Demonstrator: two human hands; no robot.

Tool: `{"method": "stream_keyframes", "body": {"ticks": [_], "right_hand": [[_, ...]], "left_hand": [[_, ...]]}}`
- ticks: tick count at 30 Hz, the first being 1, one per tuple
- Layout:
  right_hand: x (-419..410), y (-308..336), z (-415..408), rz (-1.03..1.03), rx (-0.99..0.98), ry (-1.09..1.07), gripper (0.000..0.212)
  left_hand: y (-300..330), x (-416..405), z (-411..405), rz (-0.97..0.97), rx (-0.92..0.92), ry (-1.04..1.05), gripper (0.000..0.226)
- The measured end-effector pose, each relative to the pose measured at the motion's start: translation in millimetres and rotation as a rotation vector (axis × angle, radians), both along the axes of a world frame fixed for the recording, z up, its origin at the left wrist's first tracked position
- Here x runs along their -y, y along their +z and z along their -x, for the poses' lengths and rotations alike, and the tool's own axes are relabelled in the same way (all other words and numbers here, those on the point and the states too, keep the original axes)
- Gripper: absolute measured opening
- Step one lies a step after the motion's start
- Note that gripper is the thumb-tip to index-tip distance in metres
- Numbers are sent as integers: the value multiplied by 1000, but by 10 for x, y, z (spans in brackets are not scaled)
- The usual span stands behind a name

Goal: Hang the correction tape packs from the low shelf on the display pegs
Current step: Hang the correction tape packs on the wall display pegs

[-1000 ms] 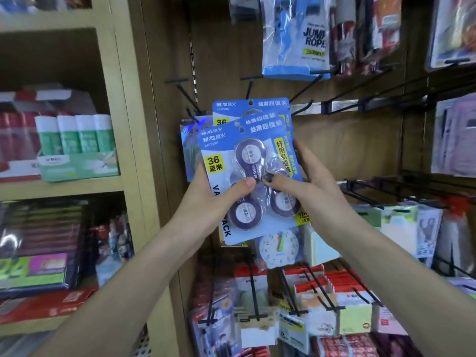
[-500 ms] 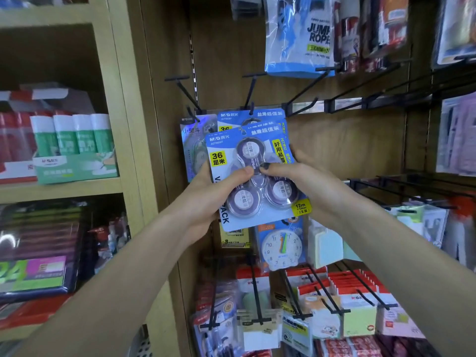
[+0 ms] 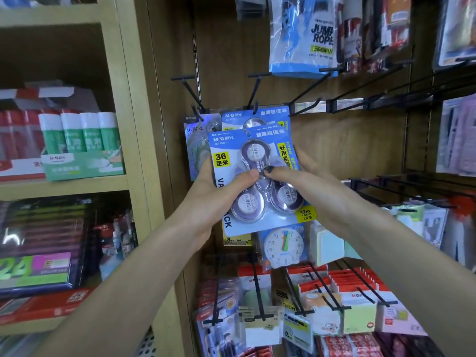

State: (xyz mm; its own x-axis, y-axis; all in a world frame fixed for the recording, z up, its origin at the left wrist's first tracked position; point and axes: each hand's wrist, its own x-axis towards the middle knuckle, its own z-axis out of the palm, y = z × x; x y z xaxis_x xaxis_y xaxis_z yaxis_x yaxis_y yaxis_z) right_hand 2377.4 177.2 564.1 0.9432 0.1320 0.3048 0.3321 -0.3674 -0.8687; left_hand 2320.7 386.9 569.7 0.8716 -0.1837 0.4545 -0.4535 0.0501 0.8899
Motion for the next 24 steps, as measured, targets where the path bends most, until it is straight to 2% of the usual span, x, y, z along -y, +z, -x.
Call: {"method": "stream_keyframes", "body": {"ticks": [1,2,3,4,6,7,10,24], "right_hand": [[200,-138,-249,113,-17,-54,102],[406,-244,-783,158,8,-104,118],[477,-353,-937,133,50,-87,113],[440,-389,-714,63,55,-51,88],[70,-345,345,-52,94,23,30],[-84,-306,655,-130,170,81,16],[-261,-101,996,-301,161,82,27],[-247,142,809,-358,267,5,40]], "left_hand": [[-13,-11,27,1,17,-1,50],[-30,-24,52,0,34,-5,51],[-48,-36,79,-1,52,-10,51],[-69,-45,104,-3,71,-11,51],[-116,-56,139,-7,111,-1,52],[-136,-60,150,-8,128,7,53],[-152,-77,153,-11,159,32,55],[266,-9,-218,-94,158,-24,72]]}}
